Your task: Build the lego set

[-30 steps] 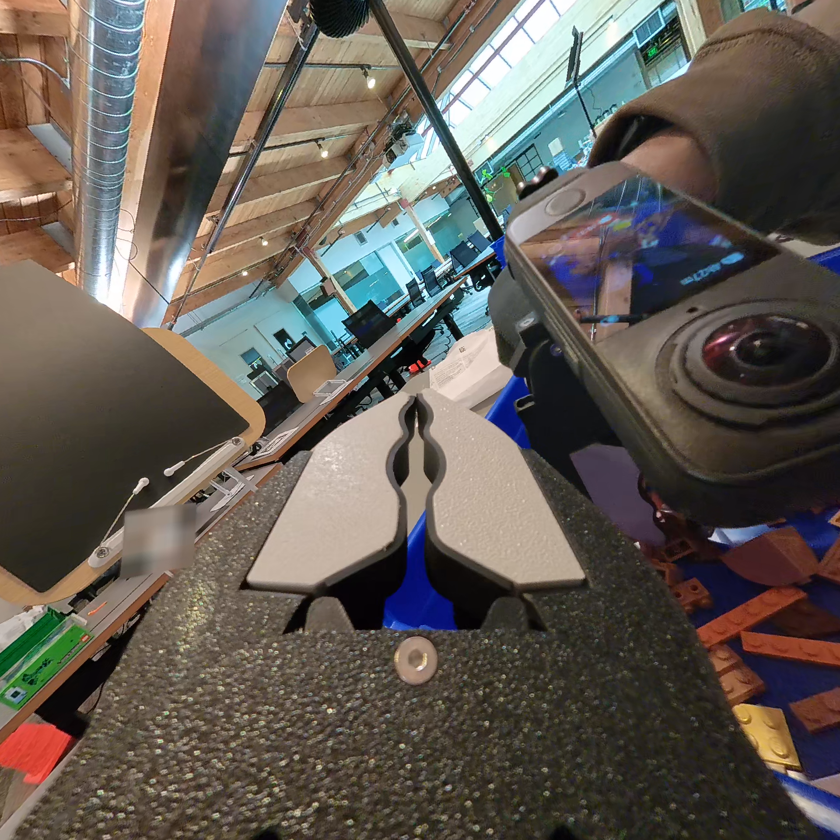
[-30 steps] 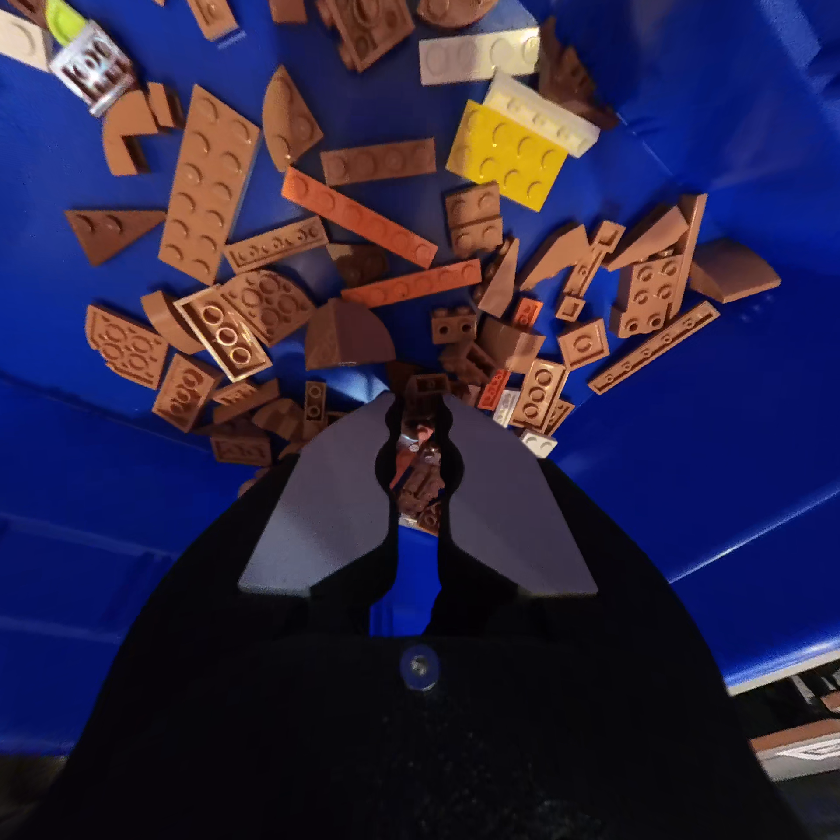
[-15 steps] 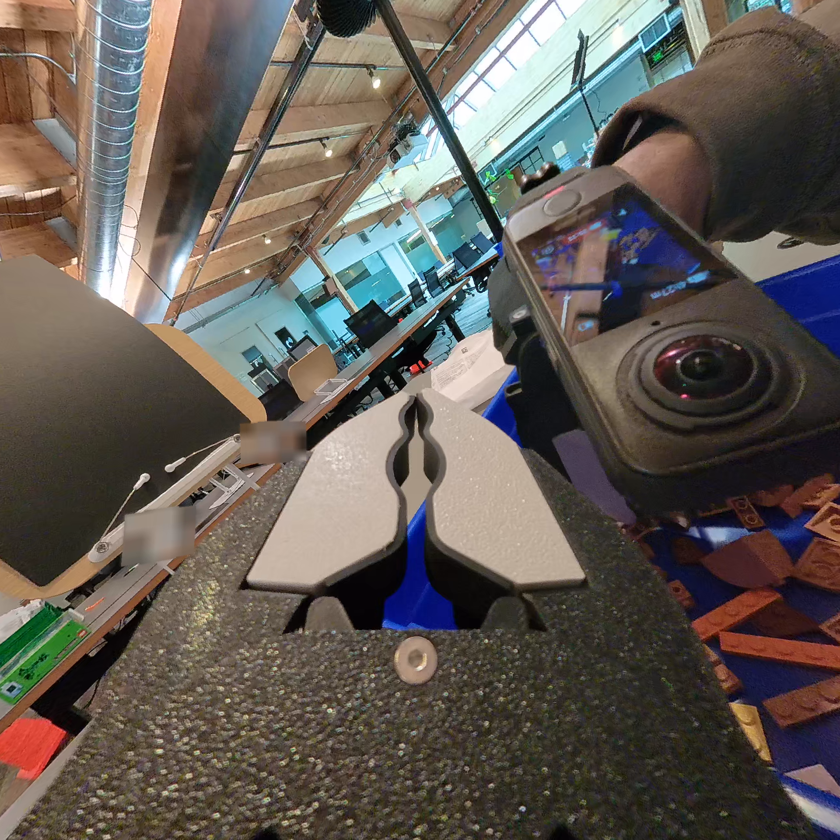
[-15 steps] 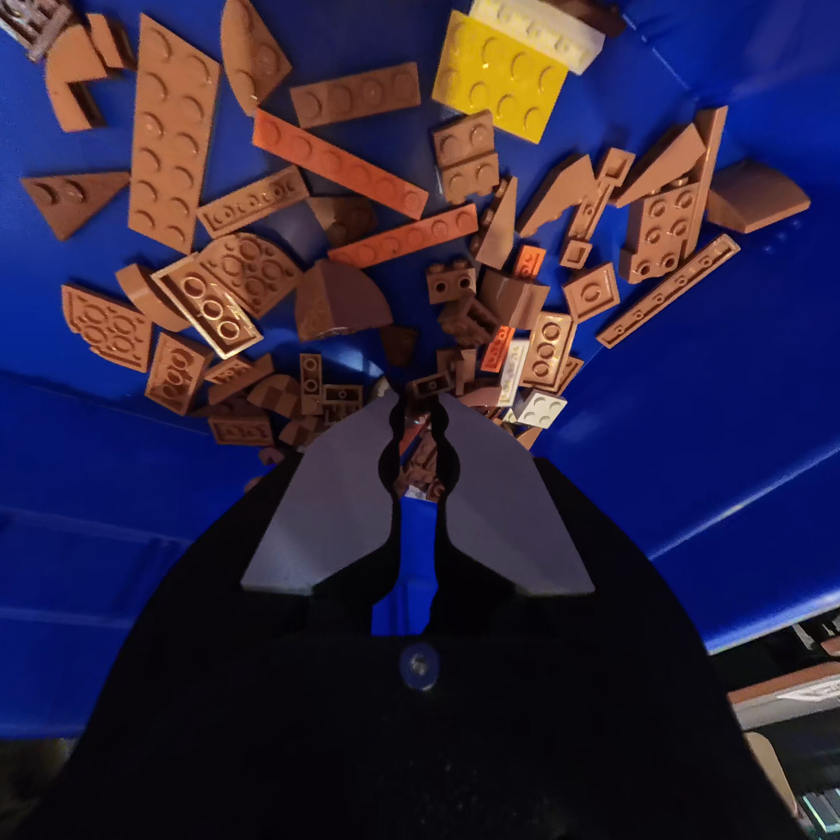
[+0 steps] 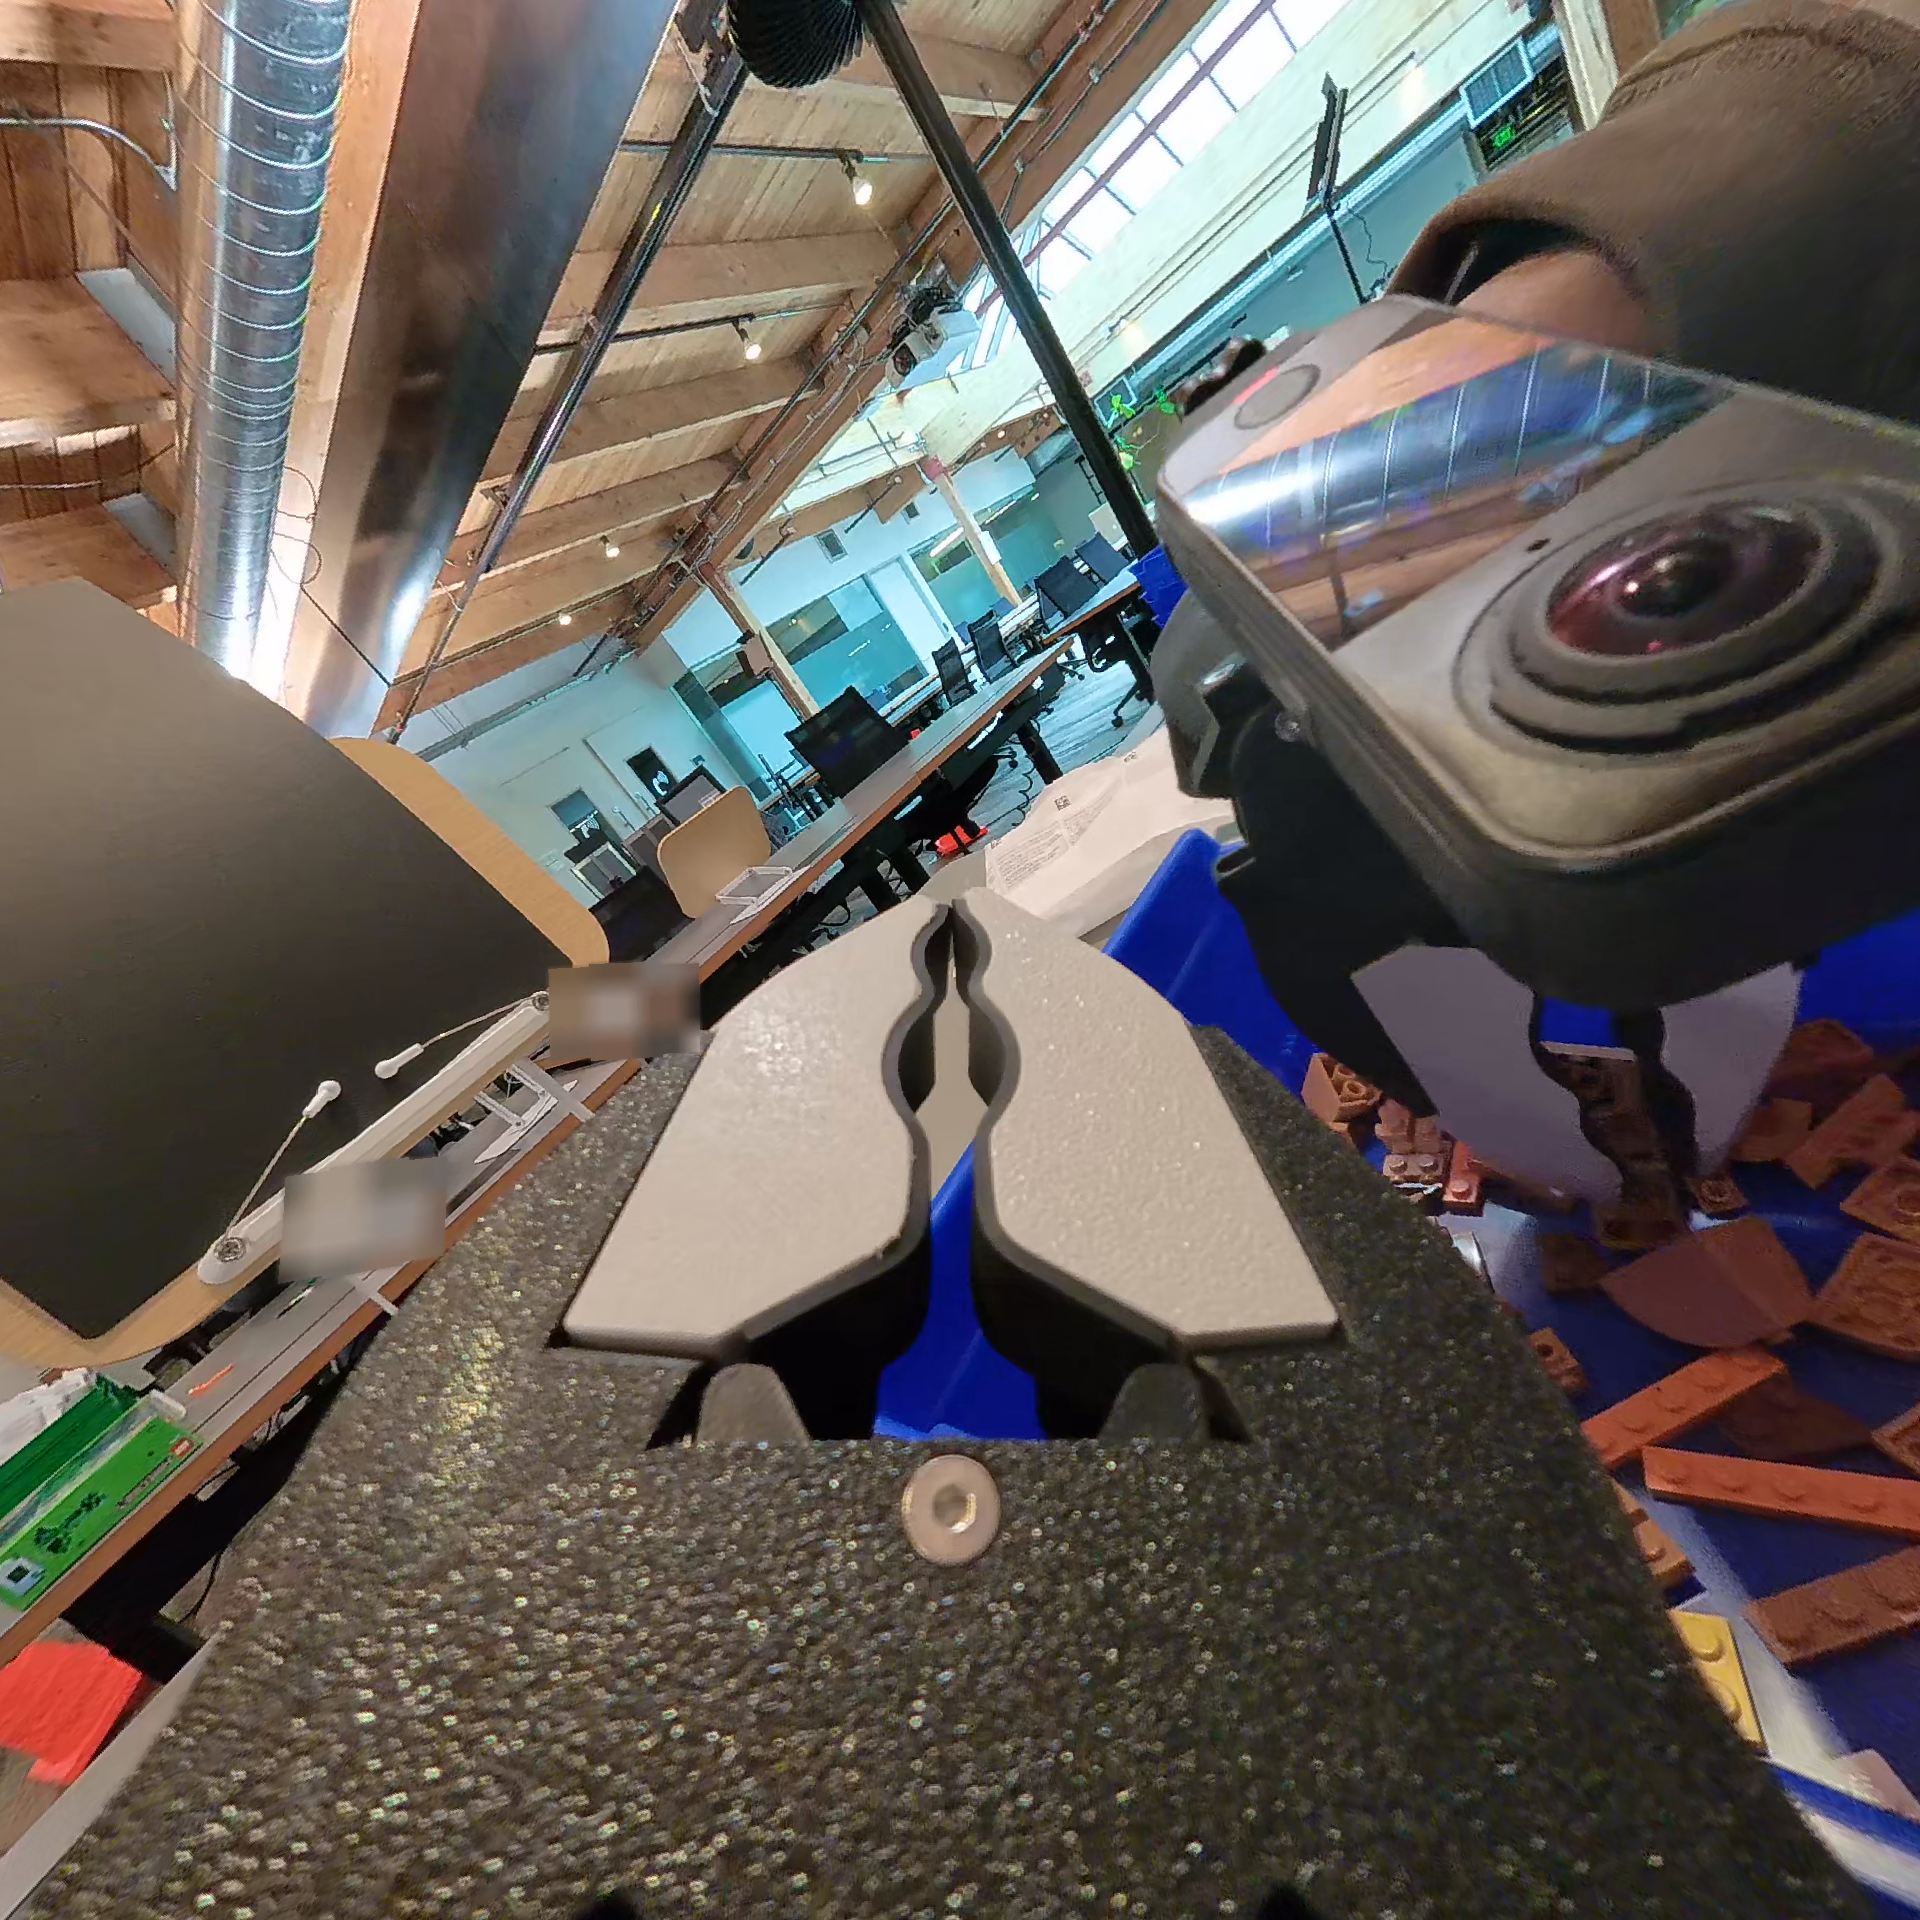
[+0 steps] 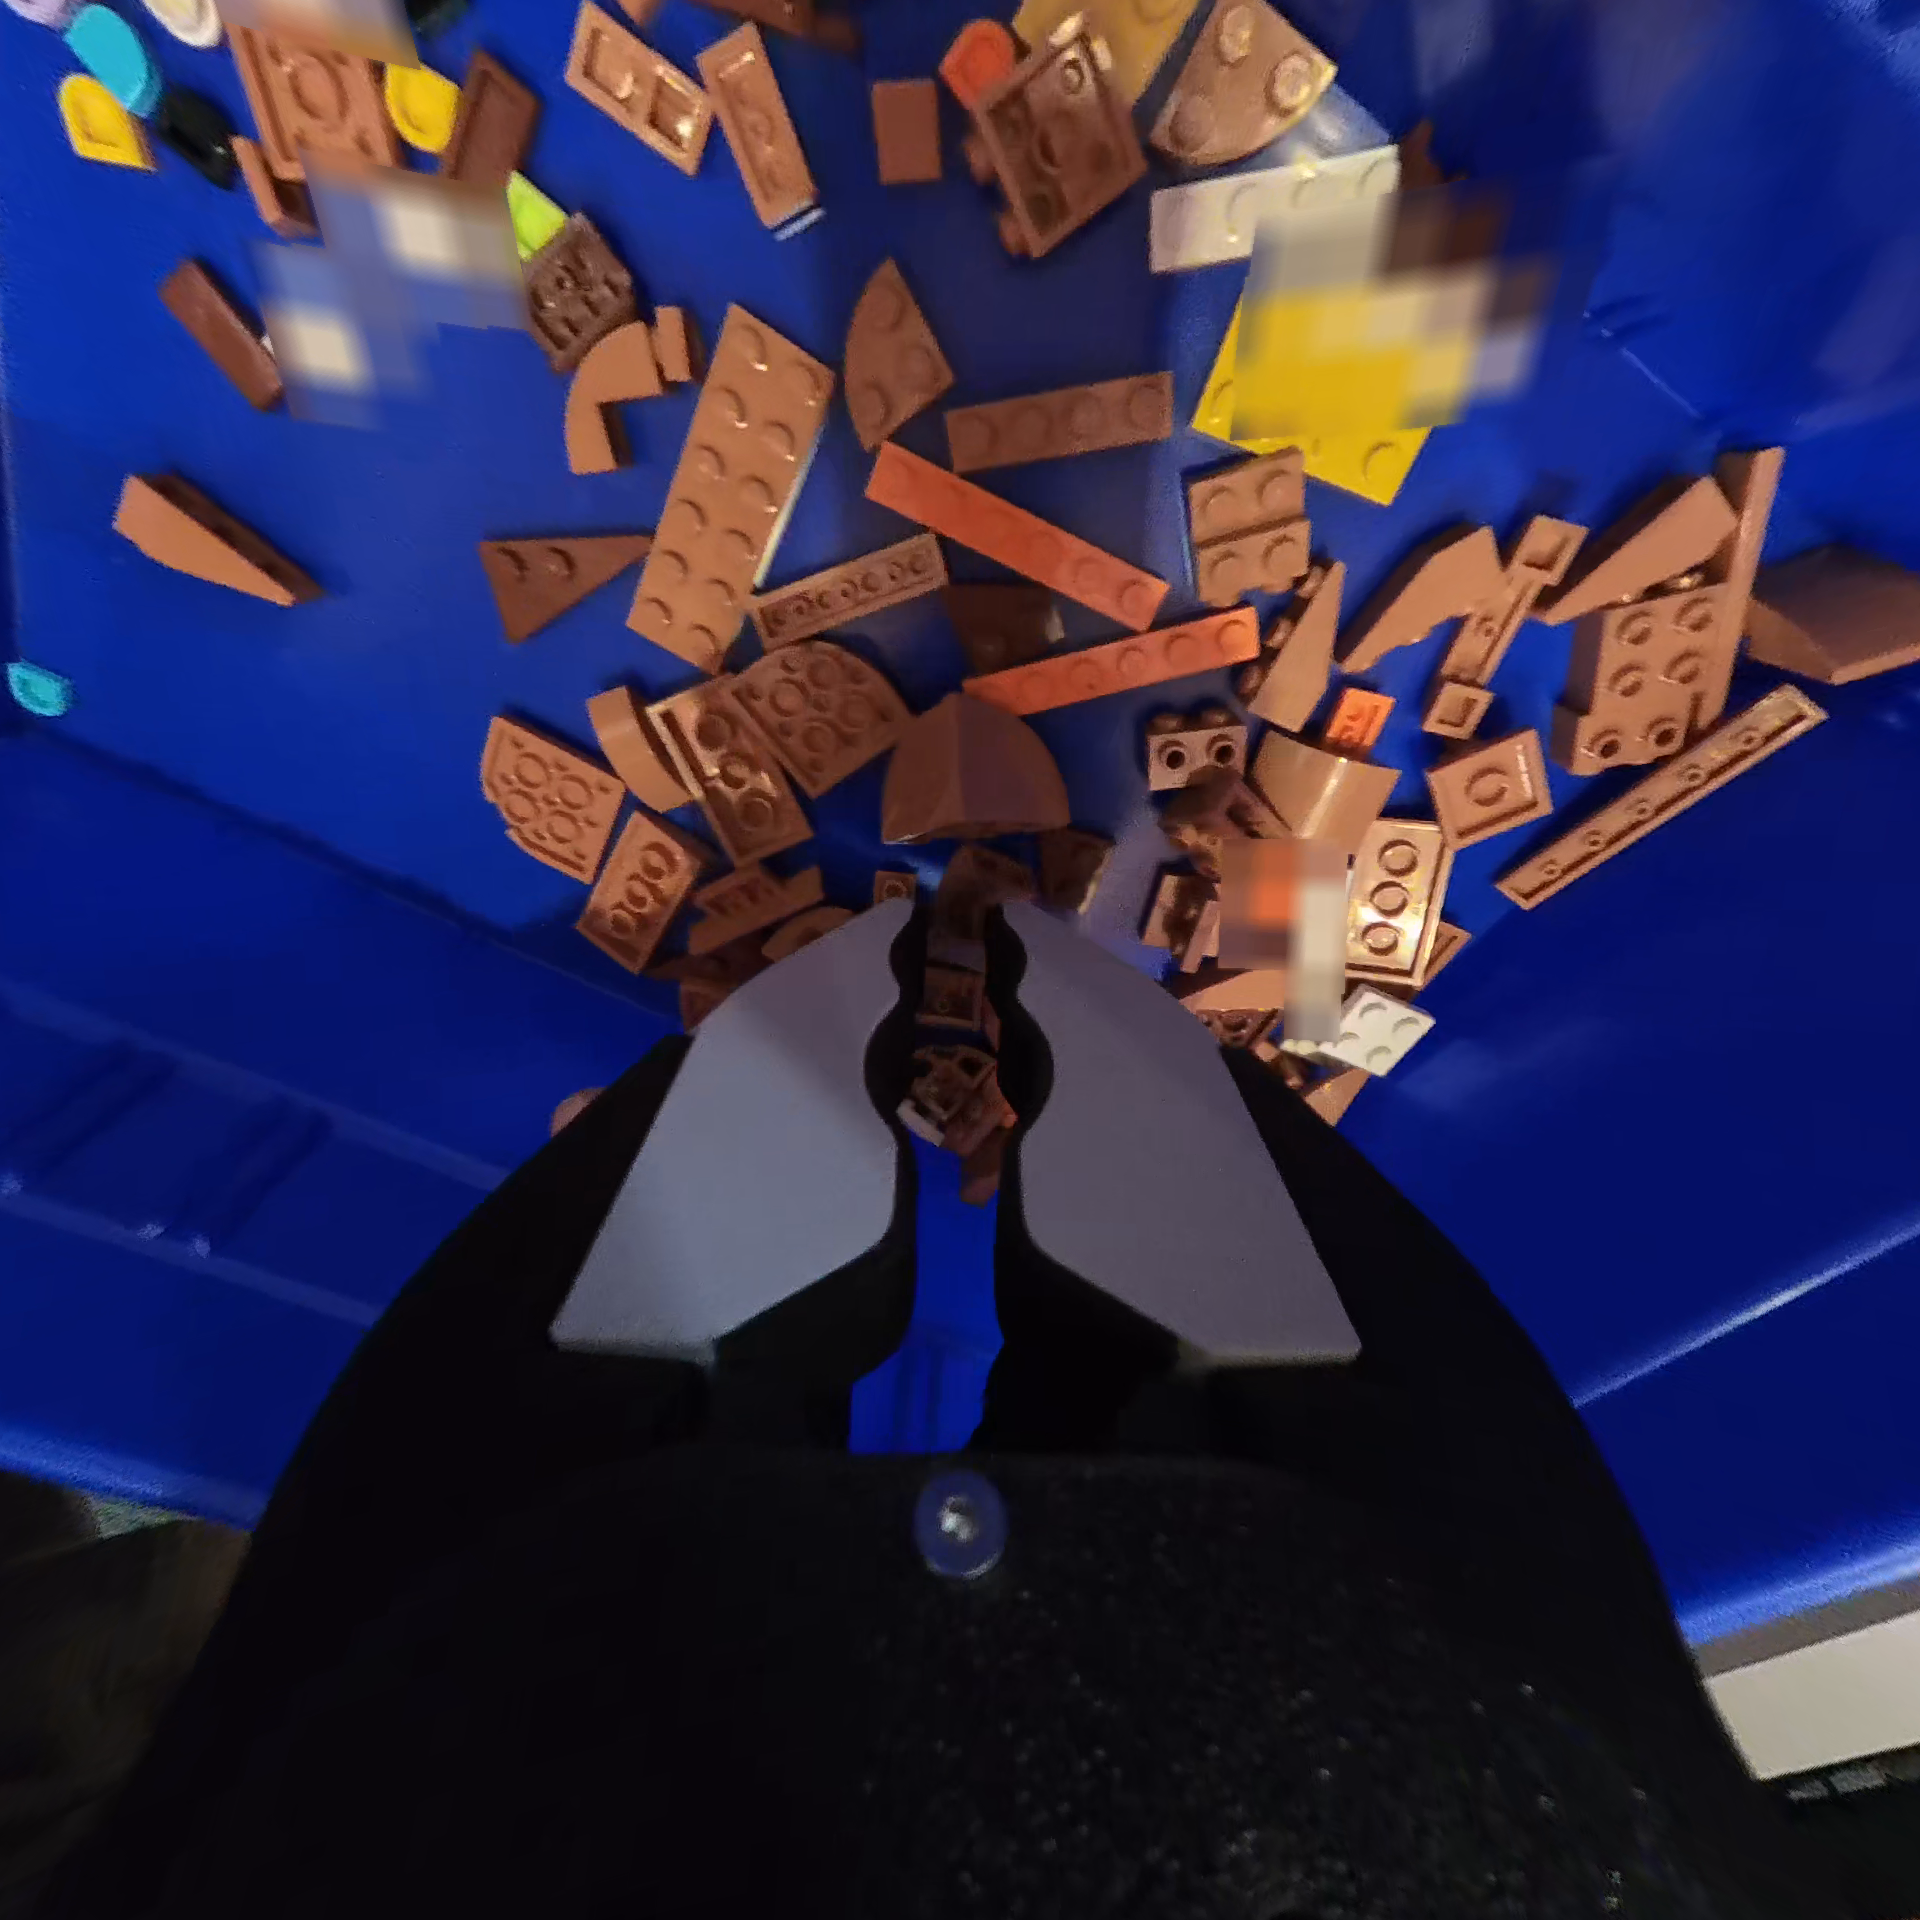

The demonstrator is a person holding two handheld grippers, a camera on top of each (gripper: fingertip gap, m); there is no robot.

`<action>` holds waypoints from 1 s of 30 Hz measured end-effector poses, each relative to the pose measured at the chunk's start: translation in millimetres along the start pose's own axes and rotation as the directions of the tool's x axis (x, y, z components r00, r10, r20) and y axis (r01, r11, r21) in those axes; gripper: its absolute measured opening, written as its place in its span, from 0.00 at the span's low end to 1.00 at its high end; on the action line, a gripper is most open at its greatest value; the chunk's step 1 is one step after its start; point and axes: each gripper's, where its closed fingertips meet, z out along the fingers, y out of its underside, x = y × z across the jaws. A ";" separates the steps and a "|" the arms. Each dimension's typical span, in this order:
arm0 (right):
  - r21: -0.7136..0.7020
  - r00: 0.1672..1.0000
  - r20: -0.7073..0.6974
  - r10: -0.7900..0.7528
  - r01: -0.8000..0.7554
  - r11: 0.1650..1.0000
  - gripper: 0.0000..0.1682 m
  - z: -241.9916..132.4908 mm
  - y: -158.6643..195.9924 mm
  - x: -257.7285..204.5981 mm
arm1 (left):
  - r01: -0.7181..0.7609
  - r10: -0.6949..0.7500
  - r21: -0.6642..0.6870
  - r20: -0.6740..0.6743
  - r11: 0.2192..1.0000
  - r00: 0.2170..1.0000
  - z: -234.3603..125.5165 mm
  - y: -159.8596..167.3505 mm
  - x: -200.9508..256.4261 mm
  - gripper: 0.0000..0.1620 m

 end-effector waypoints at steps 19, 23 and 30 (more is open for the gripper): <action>0.006 0.975 -0.223 0.023 -0.023 1.000 0.09 3.9 -17.5 45.7 | 0.017 -0.017 -0.006 0.038 1.000 0.999 -1.6 1.6 -8.6 0.00; -0.038 0.989 -0.143 0.023 -0.029 0.999 0.08 3.9 -6.0 32.5 | 0.019 -0.018 -0.004 0.039 1.000 0.999 -1.8 0.9 -9.5 0.00; 0.050 0.983 -0.178 0.043 -0.035 0.998 0.12 -9.1 -13.5 44.0 | 0.019 -0.018 -0.018 0.054 1.000 0.998 -1.5 3.5 -12.8 0.00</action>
